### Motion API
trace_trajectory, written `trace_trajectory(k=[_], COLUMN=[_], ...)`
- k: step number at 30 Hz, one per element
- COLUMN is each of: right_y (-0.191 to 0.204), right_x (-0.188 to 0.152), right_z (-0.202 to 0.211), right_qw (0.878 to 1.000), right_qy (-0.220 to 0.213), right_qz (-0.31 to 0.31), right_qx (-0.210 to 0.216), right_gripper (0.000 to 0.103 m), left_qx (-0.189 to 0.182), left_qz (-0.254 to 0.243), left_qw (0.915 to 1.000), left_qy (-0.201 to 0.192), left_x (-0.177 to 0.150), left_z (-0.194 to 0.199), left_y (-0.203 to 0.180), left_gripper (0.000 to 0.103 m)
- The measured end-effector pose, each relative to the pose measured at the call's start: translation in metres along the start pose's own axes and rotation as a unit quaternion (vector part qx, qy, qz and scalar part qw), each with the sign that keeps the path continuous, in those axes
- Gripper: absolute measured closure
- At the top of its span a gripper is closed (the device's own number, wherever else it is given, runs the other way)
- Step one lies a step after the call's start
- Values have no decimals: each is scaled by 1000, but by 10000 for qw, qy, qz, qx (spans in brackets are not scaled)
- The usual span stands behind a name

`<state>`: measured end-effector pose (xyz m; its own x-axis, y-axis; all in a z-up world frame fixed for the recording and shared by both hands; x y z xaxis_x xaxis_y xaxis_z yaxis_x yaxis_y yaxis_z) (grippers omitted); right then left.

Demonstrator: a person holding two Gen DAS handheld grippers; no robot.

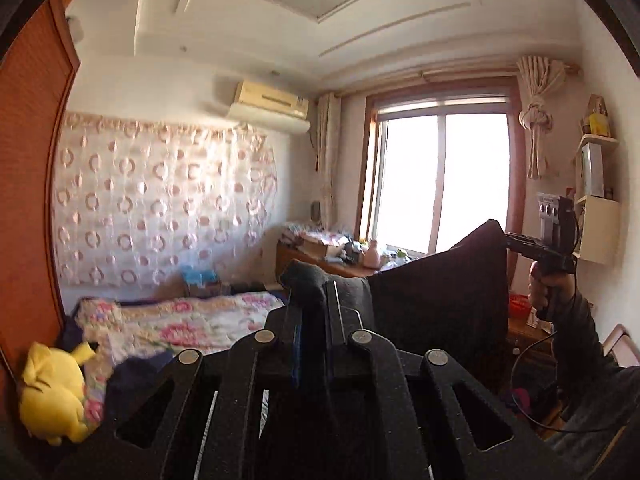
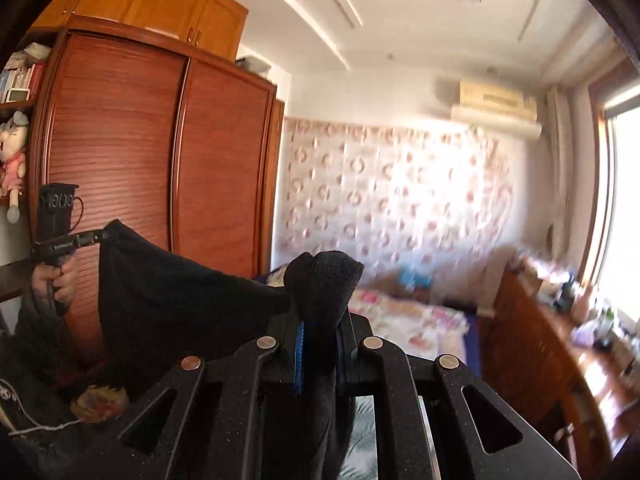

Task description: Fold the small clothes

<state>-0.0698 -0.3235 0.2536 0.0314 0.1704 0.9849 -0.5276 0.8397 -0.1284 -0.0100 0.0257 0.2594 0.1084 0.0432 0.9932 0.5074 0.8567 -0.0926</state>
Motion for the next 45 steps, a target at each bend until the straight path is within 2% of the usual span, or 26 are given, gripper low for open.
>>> trace_trajectory(k=[3, 5, 9, 11, 14, 17, 21, 25, 27, 30, 34, 35, 39, 42, 44, 45], right_y=[3, 4, 7, 10, -2, -20, -42, -56, -63, -71, -85, -87, -100, -101, -104, -101], right_x=[10, 4, -20, -25, -35, -65, -140, -208, -234, -263, -273, -262, -259, -262, -274, -275], right_z=[13, 8, 4, -16, -42, -89, -172, -248, -282, -324, -367, -386, -417, -420, -413, -408], right_qw=[9998, 9998, 9998, 9997, 9987, 9960, 9878, 9792, 9731, 9660, 9578, 9566, 9515, 9483, 9461, 9462], right_qy=[-142, -145, -38, 75, 369, 780, 1409, 1892, 2113, 2399, 2644, 2681, 2812, 2857, 2904, 2901], right_qz=[94, 102, 62, 36, -90, -198, -602, -620, -825, -802, -983, -997, -1093, -1232, -1240, -1247], right_qx=[-93, -122, -163, -238, -329, -398, -288, -391, -411, -528, -555, -567, -600, -625, -715, -711], right_gripper=[91, 91, 91, 91, 91, 91, 91, 91, 91, 91, 91, 91, 91, 88, 70, 66], left_qx=[118, 214, 374, 461, 709, 1046, 1578, 1793, 1864, 1956, 1986, 1986, 2032, 2071, 2011, 1944], left_qz=[-152, -200, -167, -124, -85, -65, -15, 128, 131, 176, 118, 114, 89, 97, 173, 190], left_qw=[9997, 9994, 9992, 9988, 9964, 9914, 9807, 9683, 9620, 9555, 9506, 9497, 9455, 9425, 9440, 9456], left_qy=[-164, -161, -1, 139, 463, 789, 1155, 1732, 1994, 2199, 2383, 2420, 2542, 2622, 2611, 2602], left_x=[20, 23, 2, -13, -47, -87, -153, -222, -251, -273, -287, -289, -299, -302, -304, -303], left_z=[3, 0, -19, -36, -79, -130, -198, -259, -283, -304, -320, -323, -330, -333, -329, -328], left_y=[4, 10, 28, 40, 70, 105, 152, 185, 194, 203, 204, 205, 209, 211, 208, 207], left_gripper=[94, 94, 94, 94, 94, 94, 94, 94, 94, 94, 94, 94, 93, 87, 76, 64])
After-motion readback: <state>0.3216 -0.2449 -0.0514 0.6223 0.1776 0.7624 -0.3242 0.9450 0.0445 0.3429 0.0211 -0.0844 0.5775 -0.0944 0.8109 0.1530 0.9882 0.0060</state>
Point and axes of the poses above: each gripper's, at about its wrist camera, not at the fingertips, and z roughly against the way its jaws point, y to its left, x to its top, the point moved 10 cm from there along -z, roughly the way its jaws point, and after that the axes turned 1 degree about -y, right-handed, at the moved point
